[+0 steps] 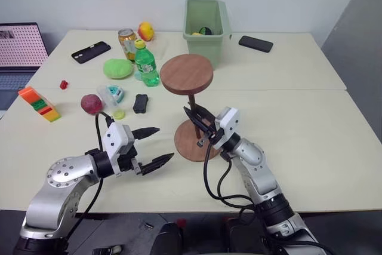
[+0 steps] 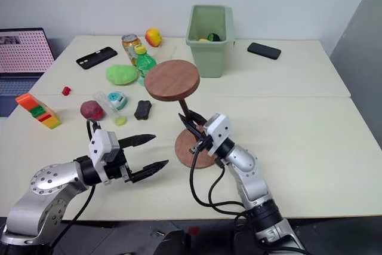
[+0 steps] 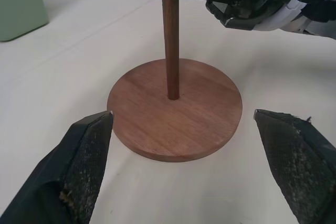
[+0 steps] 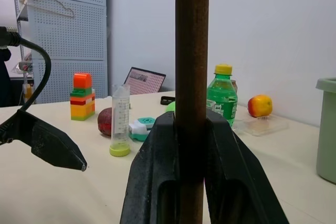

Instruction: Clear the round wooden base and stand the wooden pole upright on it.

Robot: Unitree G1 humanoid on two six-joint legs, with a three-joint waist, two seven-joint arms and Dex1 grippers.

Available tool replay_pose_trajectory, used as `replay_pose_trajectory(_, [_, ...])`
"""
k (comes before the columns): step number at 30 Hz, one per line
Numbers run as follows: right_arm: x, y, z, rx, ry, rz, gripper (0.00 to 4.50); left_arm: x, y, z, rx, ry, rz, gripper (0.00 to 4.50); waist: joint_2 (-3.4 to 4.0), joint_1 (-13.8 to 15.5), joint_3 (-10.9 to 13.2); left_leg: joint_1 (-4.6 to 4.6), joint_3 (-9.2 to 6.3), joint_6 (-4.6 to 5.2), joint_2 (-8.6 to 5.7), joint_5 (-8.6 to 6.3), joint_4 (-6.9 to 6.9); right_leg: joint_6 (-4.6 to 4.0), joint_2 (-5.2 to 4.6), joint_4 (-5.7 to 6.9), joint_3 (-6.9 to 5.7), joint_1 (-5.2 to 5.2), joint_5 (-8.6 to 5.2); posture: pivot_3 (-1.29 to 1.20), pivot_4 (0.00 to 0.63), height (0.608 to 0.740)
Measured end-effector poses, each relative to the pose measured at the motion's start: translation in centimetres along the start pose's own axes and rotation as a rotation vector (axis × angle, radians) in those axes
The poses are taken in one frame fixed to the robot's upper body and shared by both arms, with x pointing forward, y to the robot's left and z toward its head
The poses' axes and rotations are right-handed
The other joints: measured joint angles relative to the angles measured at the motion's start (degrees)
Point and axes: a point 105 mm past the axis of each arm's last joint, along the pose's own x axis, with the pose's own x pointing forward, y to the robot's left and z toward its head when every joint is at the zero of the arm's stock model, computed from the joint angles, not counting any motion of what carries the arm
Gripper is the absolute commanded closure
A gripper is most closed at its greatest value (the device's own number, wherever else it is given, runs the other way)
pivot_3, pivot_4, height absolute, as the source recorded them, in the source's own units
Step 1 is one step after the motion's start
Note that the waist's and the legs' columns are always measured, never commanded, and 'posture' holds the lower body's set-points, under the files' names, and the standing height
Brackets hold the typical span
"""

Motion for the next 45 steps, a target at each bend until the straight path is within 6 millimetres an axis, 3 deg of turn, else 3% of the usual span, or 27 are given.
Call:
replay_pose_trajectory(16, [-0.9,-0.7,0.0,-0.002,0.04,-0.012,4.26,0.4,-0.1,0.1,0.002,-0.007,-0.015,0.0,0.14,0.8,-0.6,0.0,-0.05,0.01,-0.05,-0.02,-0.03,0.0,-0.05,-0.29,-0.07,0.17,0.0,0.0,0.15,0.74])
replay_pose_trajectory(19, [-1.3,-0.7,-0.7,0.005,0.084,-0.015,3.35,0.4,-0.1,0.2,0.004,-0.008,-0.016,0.0,0.13,0.9,-0.6,0.0,-0.05,0.01,-0.05,-0.02,-0.04,0.0,-0.05,-0.31,-0.07,0.18,0.0,0.0,0.15,0.74])
replay_pose_trajectory(23, [-5.5,-0.3,-6.8,0.12,0.361,-0.055,2.35,0.4,-0.1,0.2,0.002,-0.007,-0.017,0.0,0.28,1.1,-0.4,-0.2,0.04,0.01,-0.07,-0.02,-0.03,0.0,-0.05,-0.27,0.04,-0.08,0.0,0.0,0.15,0.74])
replay_pose_trajectory(32, [-5.3,-1.0,-4.5,0.094,0.326,-0.038,0.06,0.5,0.0,0.3,0.006,-0.012,-0.02,0.0,0.33,0.0,-0.3,-0.18,0.0,0.01,0.02,-0.03,-0.12,-0.01,0.03,-0.29,0.01,-0.06,0.01,0.0,0.15,0.74])
replay_pose_trajectory(38, [-7.8,-2.7,-2.4,0.053,0.38,-0.007,0.06,0.5,0.1,0.0,-0.048,0.003,-0.035,0.0,0.33,0.3,-0.3,-0.2,0.0,0.02,-0.04,-0.03,-0.09,0.0,-0.03,-0.31,0.0,-0.02,0.01,0.0,0.15,0.74])
replay_pose_trajectory(45, [-11.8,-5.3,2.8,0.047,0.526,0.118,0.06,0.3,0.9,1.0,-0.027,0.021,-0.055,0.0,0.44,0.6,-0.1,-0.21,-0.04,0.06,-0.03,-0.05,-0.08,0.0,-0.02,-0.37,-0.07,0.05,0.0,0.0,0.15,0.74])
